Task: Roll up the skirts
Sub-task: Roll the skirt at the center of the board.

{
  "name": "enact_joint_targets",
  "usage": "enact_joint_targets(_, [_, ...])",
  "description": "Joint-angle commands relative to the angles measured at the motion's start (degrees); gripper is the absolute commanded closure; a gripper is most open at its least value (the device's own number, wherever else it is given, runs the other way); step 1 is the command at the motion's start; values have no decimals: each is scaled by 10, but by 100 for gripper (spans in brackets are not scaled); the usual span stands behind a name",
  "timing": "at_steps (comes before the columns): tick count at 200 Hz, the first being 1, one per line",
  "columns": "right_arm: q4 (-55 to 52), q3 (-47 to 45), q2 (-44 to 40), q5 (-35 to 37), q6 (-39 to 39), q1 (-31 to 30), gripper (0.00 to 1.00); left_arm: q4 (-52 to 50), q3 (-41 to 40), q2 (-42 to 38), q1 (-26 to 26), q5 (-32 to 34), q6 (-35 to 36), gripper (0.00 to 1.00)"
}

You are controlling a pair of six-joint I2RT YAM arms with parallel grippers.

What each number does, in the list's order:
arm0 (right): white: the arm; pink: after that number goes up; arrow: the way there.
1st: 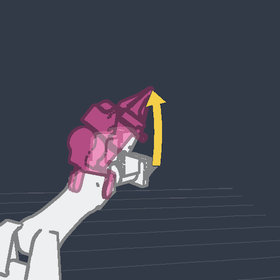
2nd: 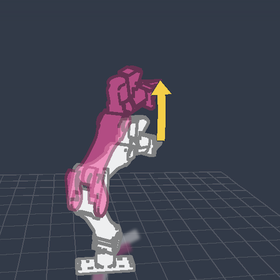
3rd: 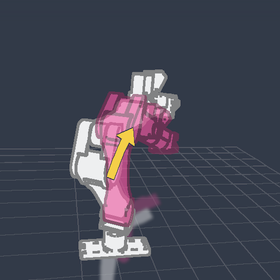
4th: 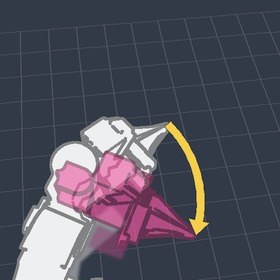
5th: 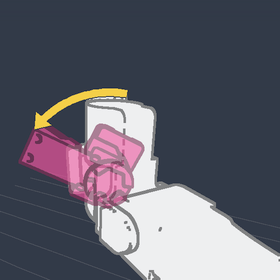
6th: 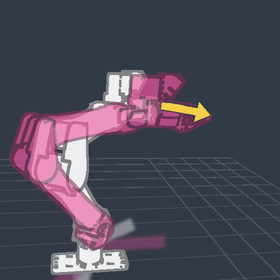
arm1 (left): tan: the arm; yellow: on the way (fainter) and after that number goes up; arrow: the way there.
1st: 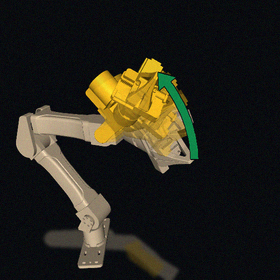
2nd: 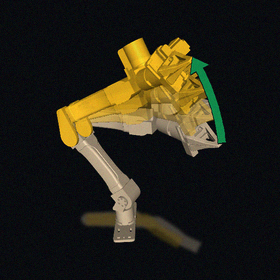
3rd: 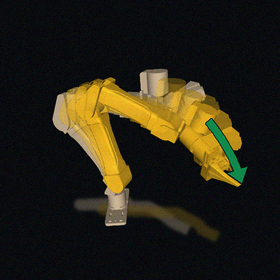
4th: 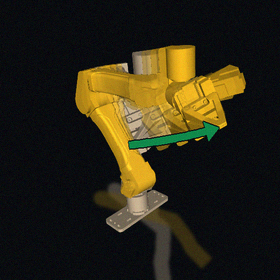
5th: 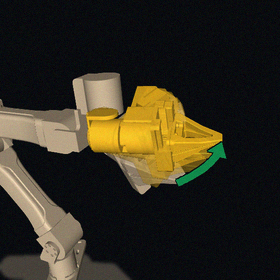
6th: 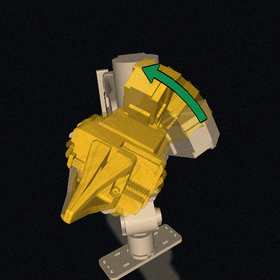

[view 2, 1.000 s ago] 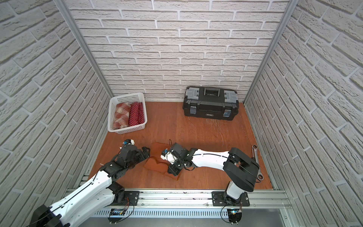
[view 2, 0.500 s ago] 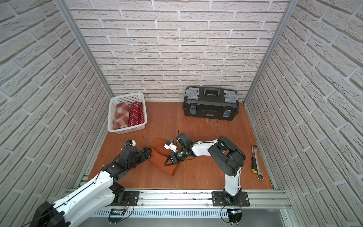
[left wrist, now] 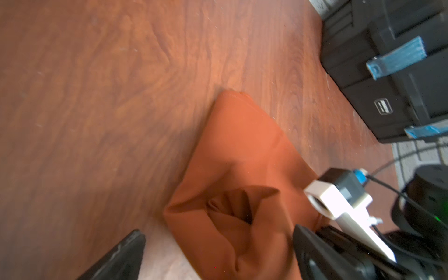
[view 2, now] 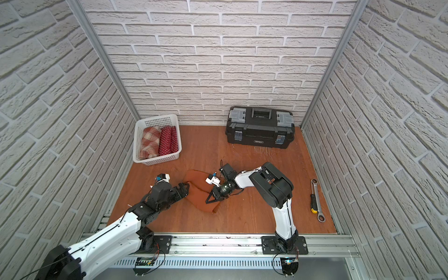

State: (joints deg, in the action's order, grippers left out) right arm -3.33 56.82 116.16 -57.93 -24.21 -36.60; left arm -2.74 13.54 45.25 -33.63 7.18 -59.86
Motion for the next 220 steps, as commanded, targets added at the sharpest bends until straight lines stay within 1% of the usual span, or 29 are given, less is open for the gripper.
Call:
enact_joint_targets(1, [-33, 3, 28, 55, 10, -1, 97, 45, -30, -43, -27, 15, 0, 1])
enact_joint_targets(7, [-34, 3, 28, 55, 10, 0, 97, 47, -38, -63, -32, 19, -2, 1])
enact_joint_targets(21, [-37, 3, 26, 55, 12, 0, 97, 66, -56, -80, -36, 19, 0, 2])
enact_joint_targets(38, [-40, 3, 24, 53, 14, 0, 97, 83, -62, -62, -35, 26, 12, 2])
enact_joint_targets(51, [-44, 5, 26, 51, 15, 0, 97, 111, -56, -12, -35, 28, 29, 2])
enact_joint_targets(64, [-48, 6, 28, 52, 16, 0, 97, 158, -47, 46, -35, 31, 44, 5])
enact_joint_targets(83, [-51, 8, 33, 53, 16, 0, 97, 225, -34, 142, -34, 48, 60, 15])
enact_joint_targets(93, [-54, 9, 36, 51, 18, 0, 97, 268, -29, 186, -33, 48, 70, 23])
enact_joint_targets(100, [-58, 11, 39, 54, 20, 0, 96, 286, -23, 212, -31, 46, 69, 27])
enact_joint_targets(111, [-65, 15, 40, 57, 22, 0, 96, 300, -11, 241, -30, 42, 75, 31])
enact_joint_targets(116, [-66, 14, 41, 55, 23, -1, 96, 309, -9, 250, -29, 41, 77, 34])
enact_joint_targets(131, [-73, 15, 41, 59, 27, 0, 94, 332, -6, 271, -28, 39, 83, 51])
enact_joint_targets(136, [-76, 15, 39, 63, 28, 0, 93, 333, -3, 274, -28, 40, 85, 63])
enact_joint_targets(140, [-80, 15, 37, 69, 30, 0, 92, 328, 0, 276, -27, 40, 84, 77])
enact_joint_targets(143, [-85, 15, 36, 73, 31, 0, 90, 322, 2, 275, -26, 43, 83, 85])
enact_joint_targets(146, [-89, 15, 34, 79, 33, 0, 89, 316, 4, 274, -26, 46, 81, 91])
enact_joint_targets(152, [-93, 13, 27, 88, 35, -1, 86, 308, 6, 273, -26, 49, 83, 100])
enact_joint_targets(161, [-102, 9, 15, 105, 37, -1, 81, 297, 8, 268, -24, 52, 86, 100])
enact_joint_targets(181, [-128, -3, -24, 165, 42, -1, 70, 247, 18, 253, -22, 62, 85, 100])
enact_joint_targets(184, [-130, -6, -46, 174, 44, -1, 69, 244, 18, 250, -22, 61, 86, 100])
enact_joint_targets(194, [-142, -17, -82, 209, 44, -1, 63, 220, 25, 244, -22, 64, 81, 100])
enact_joint_targets(206, [-173, -23, -127, 259, 60, -5, 57, 199, 32, 243, -24, 67, 79, 100])
enact_joint_targets(220, [-231, -18, -176, 347, 79, -20, 53, 185, 37, 244, -29, 67, 73, 100])
